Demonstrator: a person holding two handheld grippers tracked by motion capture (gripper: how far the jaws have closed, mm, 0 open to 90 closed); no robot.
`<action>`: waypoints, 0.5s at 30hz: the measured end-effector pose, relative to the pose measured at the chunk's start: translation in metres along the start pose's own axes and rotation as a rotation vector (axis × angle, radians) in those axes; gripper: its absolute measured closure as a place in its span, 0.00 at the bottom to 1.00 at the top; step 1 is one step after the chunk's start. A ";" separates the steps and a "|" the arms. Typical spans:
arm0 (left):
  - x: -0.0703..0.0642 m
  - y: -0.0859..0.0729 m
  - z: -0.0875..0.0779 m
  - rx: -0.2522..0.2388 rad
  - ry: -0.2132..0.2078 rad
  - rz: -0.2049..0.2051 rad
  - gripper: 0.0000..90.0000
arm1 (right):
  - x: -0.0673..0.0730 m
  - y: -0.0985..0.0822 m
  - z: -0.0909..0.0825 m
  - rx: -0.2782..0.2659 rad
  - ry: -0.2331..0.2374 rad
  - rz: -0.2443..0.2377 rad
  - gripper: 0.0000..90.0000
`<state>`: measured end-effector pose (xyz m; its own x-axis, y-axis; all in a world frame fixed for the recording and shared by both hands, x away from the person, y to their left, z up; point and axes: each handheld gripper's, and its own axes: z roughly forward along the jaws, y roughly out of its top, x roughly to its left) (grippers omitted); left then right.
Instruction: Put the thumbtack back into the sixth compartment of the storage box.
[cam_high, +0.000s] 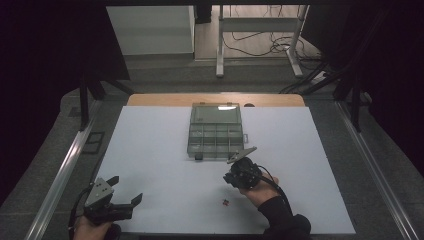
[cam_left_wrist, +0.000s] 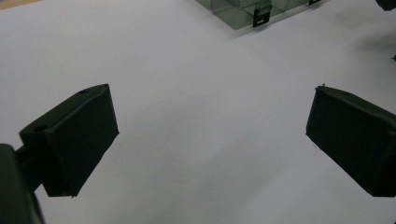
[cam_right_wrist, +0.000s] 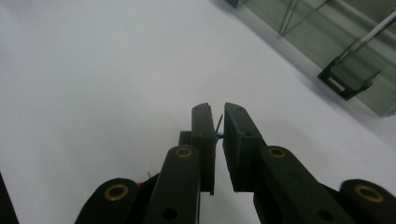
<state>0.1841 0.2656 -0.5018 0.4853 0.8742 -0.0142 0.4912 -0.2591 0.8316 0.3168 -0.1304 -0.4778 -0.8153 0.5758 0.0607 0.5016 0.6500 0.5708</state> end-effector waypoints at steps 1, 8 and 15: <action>0.000 0.000 0.000 0.001 0.000 0.002 0.03 | -0.001 0.001 0.000 -0.005 0.001 0.000 0.92; 0.000 0.000 0.000 0.000 0.000 0.004 0.03 | -0.006 0.009 0.001 -0.030 -0.012 0.004 0.92; -0.001 0.000 0.001 0.001 0.001 0.006 0.03 | -0.011 0.019 0.005 -0.060 -0.027 -0.003 0.92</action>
<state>0.1844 0.2649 -0.5020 0.4874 0.8732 -0.0090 0.4893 -0.2645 0.8311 0.3366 -0.1216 -0.4716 -0.8085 0.5874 0.0371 0.4800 0.6216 0.6190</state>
